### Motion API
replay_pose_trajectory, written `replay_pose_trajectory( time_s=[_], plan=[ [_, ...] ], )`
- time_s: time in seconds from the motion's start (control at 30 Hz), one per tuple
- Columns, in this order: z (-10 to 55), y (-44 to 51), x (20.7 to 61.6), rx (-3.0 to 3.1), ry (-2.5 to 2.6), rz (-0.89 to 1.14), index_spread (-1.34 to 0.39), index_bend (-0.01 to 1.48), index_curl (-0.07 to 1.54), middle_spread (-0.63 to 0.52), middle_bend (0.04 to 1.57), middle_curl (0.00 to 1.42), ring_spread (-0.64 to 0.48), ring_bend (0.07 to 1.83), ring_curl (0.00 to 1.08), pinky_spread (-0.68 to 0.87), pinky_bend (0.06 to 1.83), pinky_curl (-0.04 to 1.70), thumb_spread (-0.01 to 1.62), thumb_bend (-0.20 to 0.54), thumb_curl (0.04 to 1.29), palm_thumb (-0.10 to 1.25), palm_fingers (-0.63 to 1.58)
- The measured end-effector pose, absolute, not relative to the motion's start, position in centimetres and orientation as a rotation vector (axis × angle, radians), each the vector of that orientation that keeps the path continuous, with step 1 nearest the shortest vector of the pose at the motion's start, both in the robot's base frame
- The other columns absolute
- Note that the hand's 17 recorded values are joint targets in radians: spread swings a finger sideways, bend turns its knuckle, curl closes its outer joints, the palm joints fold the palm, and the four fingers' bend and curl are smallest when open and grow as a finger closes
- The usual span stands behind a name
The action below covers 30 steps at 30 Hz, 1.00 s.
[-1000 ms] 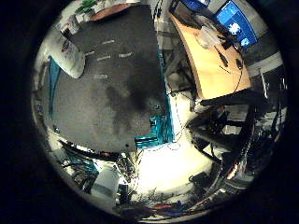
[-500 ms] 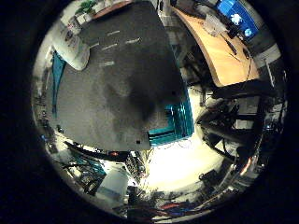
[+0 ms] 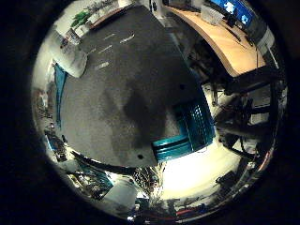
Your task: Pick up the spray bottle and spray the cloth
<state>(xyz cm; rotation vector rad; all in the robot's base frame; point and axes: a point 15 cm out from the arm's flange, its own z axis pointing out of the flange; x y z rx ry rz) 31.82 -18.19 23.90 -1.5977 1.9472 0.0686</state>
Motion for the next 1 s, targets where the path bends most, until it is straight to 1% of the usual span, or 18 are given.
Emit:
replay_pose_trajectory(
  time_s=[0.13,0.3,0.6,0.8,1.0],
  plan=[
    [24.0,-17.9,33.1,-1.569,1.921,0.065,-0.30,0.17,0.31,0.07,0.19,0.34,0.17,0.22,0.25,0.38,0.27,0.30,1.16,-0.020,0.31,0.57,0.25],
    [24.8,-17.5,35.5,-1.552,1.856,0.007,-0.29,0.16,0.30,0.08,0.19,0.33,0.18,0.25,0.26,0.38,0.30,0.31,1.16,-0.021,0.30,0.55,0.22],
    [28.0,-16.4,39.7,-1.481,1.754,-0.031,-0.26,0.15,0.28,0.10,0.20,0.34,0.18,0.28,0.26,0.38,0.34,0.32,1.15,-0.020,0.29,0.54,0.17],
    [29.9,-14.9,42.6,-1.433,1.687,-0.019,-0.24,0.15,0.26,0.13,0.20,0.34,0.18,0.31,0.27,0.39,0.37,0.32,1.15,-0.020,0.29,0.54,0.15],
    [30.6,-13.0,44.3,-1.379,1.640,0.026,-0.22,0.14,0.25,0.15,0.20,0.35,0.18,0.34,0.28,0.40,0.43,0.33,1.16,-0.019,0.29,0.53,0.11]
  ],
)
